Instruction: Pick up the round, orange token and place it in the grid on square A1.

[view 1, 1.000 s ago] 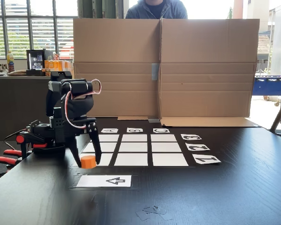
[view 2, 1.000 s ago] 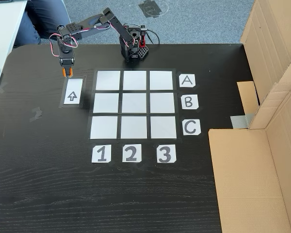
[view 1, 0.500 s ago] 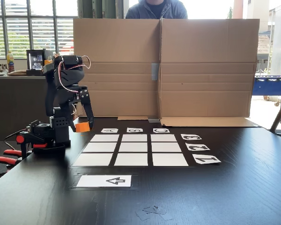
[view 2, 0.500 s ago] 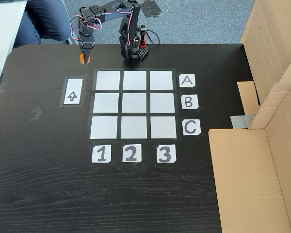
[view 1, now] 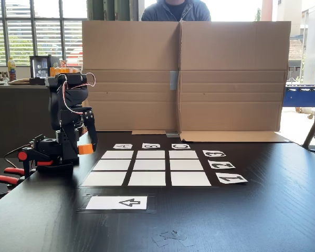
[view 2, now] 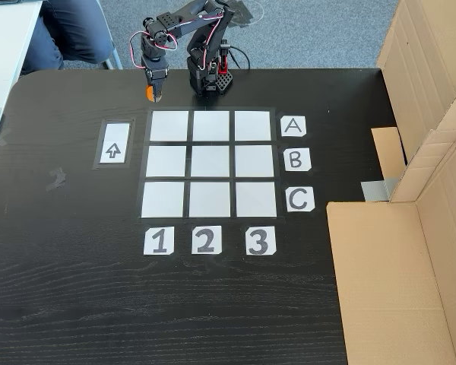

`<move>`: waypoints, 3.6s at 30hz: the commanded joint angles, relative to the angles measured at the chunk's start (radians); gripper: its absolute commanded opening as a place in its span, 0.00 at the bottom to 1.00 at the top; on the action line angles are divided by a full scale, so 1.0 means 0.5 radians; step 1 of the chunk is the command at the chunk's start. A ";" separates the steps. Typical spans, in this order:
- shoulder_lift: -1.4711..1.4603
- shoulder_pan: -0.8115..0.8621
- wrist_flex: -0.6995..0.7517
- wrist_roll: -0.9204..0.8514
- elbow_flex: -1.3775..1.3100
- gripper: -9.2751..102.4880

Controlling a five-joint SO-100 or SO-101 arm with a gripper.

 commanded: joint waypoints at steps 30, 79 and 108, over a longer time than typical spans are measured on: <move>-0.614 -0.307 -0.574 -0.153 0.199 0.10; -0.742 -0.509 -0.739 -0.150 0.270 0.21; -0.215 -0.212 -0.721 -0.156 0.242 0.35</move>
